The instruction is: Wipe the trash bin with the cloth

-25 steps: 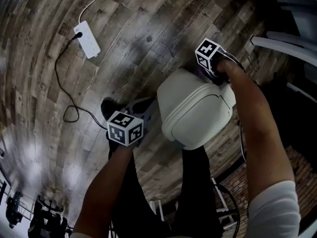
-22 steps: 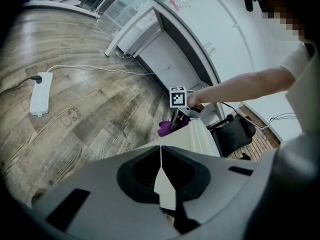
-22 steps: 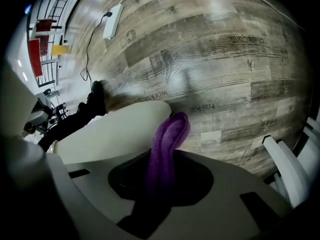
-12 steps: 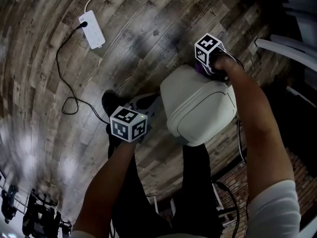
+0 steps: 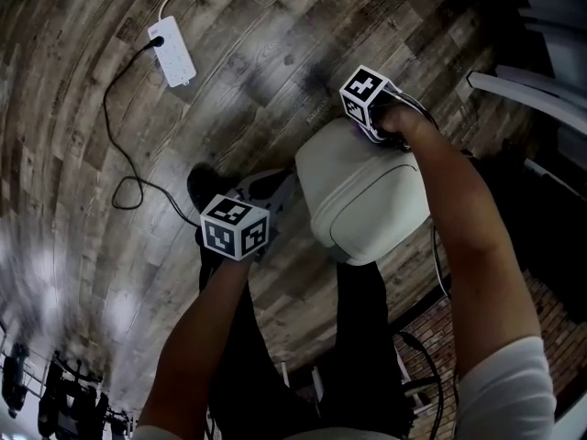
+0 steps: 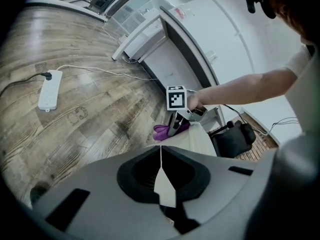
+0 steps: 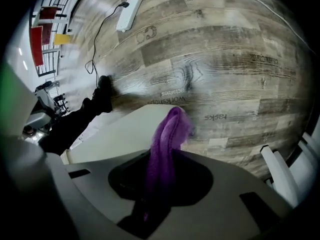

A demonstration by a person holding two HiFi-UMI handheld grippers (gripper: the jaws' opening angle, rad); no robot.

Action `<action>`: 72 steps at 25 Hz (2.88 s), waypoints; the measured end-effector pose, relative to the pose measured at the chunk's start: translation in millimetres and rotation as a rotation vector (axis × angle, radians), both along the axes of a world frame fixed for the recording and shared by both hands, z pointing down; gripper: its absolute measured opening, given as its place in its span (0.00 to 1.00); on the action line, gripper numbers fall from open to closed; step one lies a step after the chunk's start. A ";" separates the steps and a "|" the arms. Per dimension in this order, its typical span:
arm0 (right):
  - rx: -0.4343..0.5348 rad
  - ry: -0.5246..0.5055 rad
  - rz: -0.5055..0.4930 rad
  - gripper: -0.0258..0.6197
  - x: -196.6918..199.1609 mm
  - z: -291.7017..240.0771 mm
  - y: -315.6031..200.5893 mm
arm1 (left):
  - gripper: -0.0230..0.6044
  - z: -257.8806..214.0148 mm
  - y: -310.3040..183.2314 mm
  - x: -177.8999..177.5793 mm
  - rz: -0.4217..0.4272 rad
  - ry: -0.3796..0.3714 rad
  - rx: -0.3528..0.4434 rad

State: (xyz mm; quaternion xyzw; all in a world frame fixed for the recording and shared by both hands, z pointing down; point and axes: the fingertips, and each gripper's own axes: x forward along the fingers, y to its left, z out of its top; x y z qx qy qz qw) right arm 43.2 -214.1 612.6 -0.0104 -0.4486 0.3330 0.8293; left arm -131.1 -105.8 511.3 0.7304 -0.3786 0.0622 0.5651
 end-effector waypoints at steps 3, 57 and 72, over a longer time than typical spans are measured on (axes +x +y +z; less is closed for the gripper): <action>0.006 0.004 -0.024 0.18 -8.1 -3.8 5.4 | 0.05 0.0 2.6 -3.3 -0.004 0.003 0.002; -0.065 -0.110 0.025 0.18 -155.3 11.5 96.1 | 0.05 32.8 32.3 -121.9 -0.216 -0.030 -0.047; 0.086 0.000 -0.066 0.18 -35.7 40.2 -35.7 | 0.05 73.5 20.9 -11.4 -0.206 0.103 -0.228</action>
